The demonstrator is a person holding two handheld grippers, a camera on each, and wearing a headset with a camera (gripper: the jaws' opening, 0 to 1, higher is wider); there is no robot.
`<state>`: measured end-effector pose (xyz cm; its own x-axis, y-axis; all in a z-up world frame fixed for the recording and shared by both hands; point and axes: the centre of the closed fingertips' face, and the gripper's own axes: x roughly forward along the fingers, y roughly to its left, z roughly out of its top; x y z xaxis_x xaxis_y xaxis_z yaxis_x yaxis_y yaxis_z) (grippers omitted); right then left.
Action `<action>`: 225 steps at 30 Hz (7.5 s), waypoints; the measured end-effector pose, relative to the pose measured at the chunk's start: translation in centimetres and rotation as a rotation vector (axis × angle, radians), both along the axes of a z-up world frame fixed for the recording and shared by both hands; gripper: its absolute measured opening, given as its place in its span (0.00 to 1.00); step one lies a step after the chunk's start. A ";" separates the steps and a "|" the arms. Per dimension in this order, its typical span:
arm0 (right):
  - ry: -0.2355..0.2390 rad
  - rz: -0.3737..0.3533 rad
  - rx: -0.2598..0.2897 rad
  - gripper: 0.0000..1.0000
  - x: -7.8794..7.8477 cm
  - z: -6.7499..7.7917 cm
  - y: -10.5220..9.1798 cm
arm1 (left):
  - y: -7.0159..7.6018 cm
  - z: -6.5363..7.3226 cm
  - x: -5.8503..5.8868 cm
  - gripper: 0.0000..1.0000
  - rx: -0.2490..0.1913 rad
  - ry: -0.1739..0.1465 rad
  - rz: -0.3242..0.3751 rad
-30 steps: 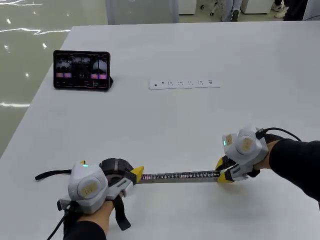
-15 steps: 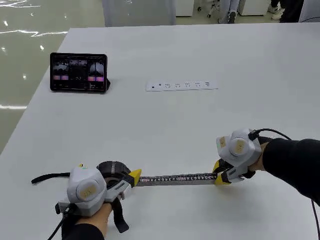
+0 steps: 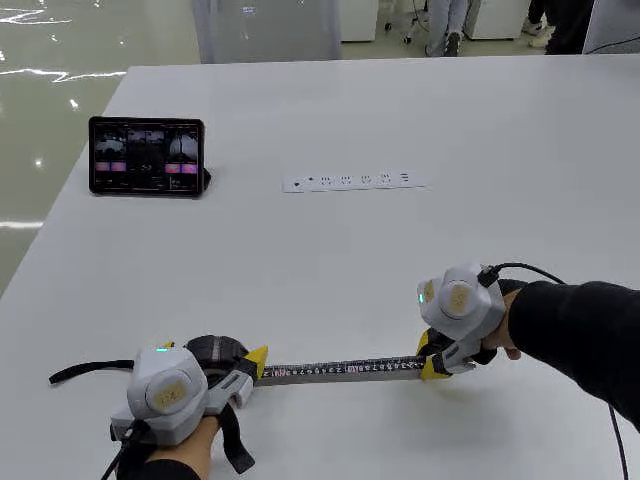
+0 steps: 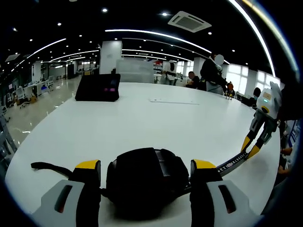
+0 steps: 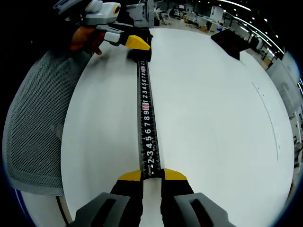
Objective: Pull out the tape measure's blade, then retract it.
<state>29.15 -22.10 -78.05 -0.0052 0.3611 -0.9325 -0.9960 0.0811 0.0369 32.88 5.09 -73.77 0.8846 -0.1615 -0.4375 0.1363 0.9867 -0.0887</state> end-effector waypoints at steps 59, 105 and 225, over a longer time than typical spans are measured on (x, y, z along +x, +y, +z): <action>0.020 -0.086 -0.116 0.10 0.2 -0.2 0.5 | -0.3 -1.0 -0.4 0.64 0.031 0.134 -0.028; -0.002 -0.046 -0.113 0.10 0.1 -0.2 1.6 | -0.3 -1.0 -0.6 0.64 0.040 0.138 -0.033; -0.007 0.002 -0.106 0.10 0.3 -0.4 6.2 | -0.4 -1.1 -0.5 0.64 0.015 0.166 -0.033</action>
<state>29.41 -15.92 -78.42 0.0009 0.2606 -0.9655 -0.9964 0.0826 0.0214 32.37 4.70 -74.86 0.7943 -0.1816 -0.5797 0.1536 0.9833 -0.0976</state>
